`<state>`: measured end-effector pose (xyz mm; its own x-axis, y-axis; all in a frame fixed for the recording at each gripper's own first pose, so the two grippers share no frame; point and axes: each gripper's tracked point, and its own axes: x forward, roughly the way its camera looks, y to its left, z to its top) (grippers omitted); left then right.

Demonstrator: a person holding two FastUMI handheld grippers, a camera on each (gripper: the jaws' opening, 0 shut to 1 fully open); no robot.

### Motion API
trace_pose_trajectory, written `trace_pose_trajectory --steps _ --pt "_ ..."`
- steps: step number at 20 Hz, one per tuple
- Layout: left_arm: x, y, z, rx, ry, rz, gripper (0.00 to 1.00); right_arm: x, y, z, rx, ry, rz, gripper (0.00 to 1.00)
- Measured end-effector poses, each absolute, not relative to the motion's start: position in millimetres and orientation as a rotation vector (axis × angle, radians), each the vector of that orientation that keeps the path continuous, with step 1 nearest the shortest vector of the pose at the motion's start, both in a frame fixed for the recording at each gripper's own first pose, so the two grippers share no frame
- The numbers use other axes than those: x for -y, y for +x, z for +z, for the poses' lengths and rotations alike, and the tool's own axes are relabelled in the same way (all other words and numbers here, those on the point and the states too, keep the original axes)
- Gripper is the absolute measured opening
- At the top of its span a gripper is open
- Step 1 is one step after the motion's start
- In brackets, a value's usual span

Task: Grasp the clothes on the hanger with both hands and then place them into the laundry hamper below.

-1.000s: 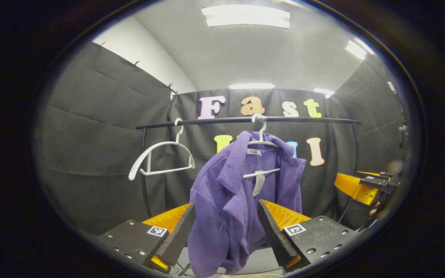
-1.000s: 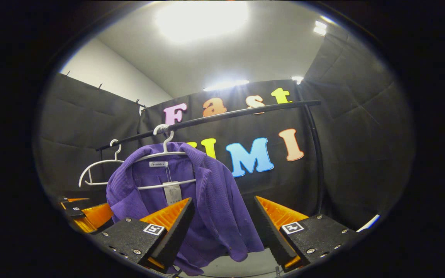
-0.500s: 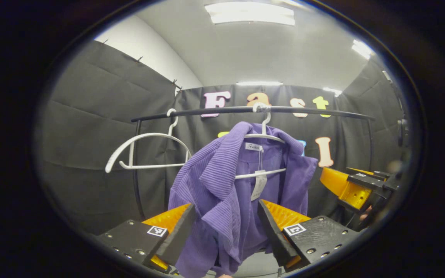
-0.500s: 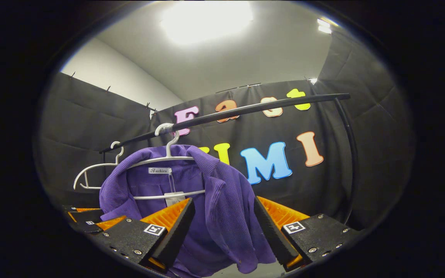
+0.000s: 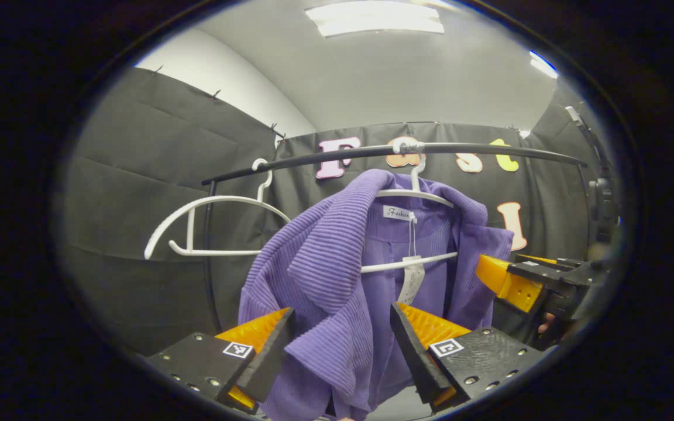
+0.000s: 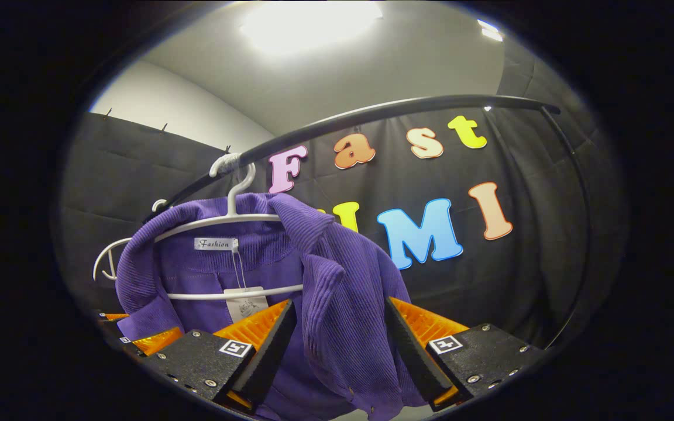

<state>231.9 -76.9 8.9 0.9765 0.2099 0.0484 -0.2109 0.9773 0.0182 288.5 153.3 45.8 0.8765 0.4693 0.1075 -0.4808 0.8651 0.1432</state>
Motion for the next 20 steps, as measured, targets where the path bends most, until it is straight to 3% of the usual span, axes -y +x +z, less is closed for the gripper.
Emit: trace_pose_trajectory --steps 3,4,5,6,9,10,13,14,15,17,19,20 --pt "78.5 251.0 -4.0 0.019 0.027 0.230 0.93 -167.6 301.9 36.1 0.034 0.171 0.538 0.93" --pt "77.4 256.8 -9.6 0.009 0.026 0.240 0.99 -173.2 303.3 33.3 0.022 0.173 0.560 0.90" --pt "75.8 260.8 -13.3 0.000 0.027 0.250 0.93 -180.2 305.2 31.1 0.015 0.172 0.582 0.88" --pt "74.6 264.1 -16.5 -0.005 0.028 0.258 0.99 -185.3 305.6 28.4 0.008 0.170 0.599 0.83" --pt "73.1 271.0 -23.0 -0.020 0.030 0.271 0.99 -192.4 309.2 20.7 -0.021 0.170 0.629 0.67" --pt "72.3 271.8 -25.7 -0.028 0.037 0.276 0.99 -194.7 310.6 18.4 -0.032 0.171 0.634 0.55" --pt "66.6 272.0 -30.0 -0.036 0.055 0.303 0.74 -203.6 310.9 15.9 -0.050 0.173 0.669 0.31" --pt "71.1 270.2 -30.4 -0.043 0.049 0.283 0.74 -200.7 311.8 18.3 -0.034 0.173 0.656 0.18" --pt "73.8 272.7 -34.3 -0.054 0.037 0.266 0.61 -200.7 311.2 23.1 -0.013 0.175 0.667 0.08" --pt "59.3 268.3 -36.2 -0.063 0.060 0.318 0.36 -199.7 305.9 29.3 0.013 0.163 0.683 0.03" --pt "70.2 267.3 -30.0 -0.050 0.039 0.259 0.10 -195.2 303.0 41.7 0.059 0.158 0.680 0.01" --pt "72.7 262.9 -28.7 -0.050 0.046 0.247 0.10 -192.1 302.0 51.0 0.089 0.161 0.680 0.03"
